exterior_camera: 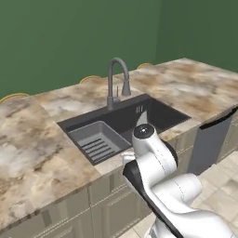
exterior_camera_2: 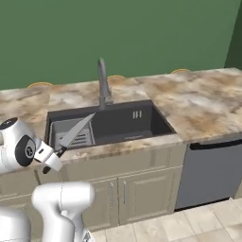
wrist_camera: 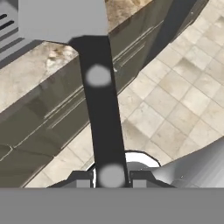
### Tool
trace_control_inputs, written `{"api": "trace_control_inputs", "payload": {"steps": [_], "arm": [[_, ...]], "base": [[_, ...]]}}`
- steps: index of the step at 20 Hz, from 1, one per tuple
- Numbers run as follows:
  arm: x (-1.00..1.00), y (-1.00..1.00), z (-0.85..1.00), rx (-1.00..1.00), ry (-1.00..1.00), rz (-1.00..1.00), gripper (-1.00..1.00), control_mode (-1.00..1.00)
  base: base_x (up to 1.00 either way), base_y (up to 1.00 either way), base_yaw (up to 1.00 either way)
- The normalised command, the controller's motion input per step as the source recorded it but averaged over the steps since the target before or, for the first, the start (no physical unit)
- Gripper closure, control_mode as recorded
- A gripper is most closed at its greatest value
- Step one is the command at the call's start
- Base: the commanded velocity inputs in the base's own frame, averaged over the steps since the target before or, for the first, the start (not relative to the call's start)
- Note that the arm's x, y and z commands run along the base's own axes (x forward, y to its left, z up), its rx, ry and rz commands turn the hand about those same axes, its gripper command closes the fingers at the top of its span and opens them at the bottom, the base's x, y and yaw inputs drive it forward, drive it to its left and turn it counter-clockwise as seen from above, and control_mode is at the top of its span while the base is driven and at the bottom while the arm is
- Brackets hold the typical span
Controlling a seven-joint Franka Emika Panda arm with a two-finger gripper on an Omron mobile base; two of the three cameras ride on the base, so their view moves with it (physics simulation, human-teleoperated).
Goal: Move the cutting board and knife to the sink. Then move spray from the cabinet to the counter.
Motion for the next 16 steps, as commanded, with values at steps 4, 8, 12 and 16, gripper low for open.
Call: {"api": "trace_control_inputs", "payload": {"steps": [4,8,12,16], "arm": [[0.0,0.0,0.0,0.0,0.0,0.0,1.0,1.0],[0.0,0.0,0.0,0.0,0.0,0.0,1.0,1.0],[0.0,0.0,0.0,0.0,0.0,0.0,1.0,1.0],[0.0,0.0,0.0,0.0,0.0,0.0,1.0,1.0]], "base": [[0.2,-0.74,0.35],[0.17,-0.68,0.37],[0.2,-0.64,0.38],[0.19,-0.53,0.38]]}}
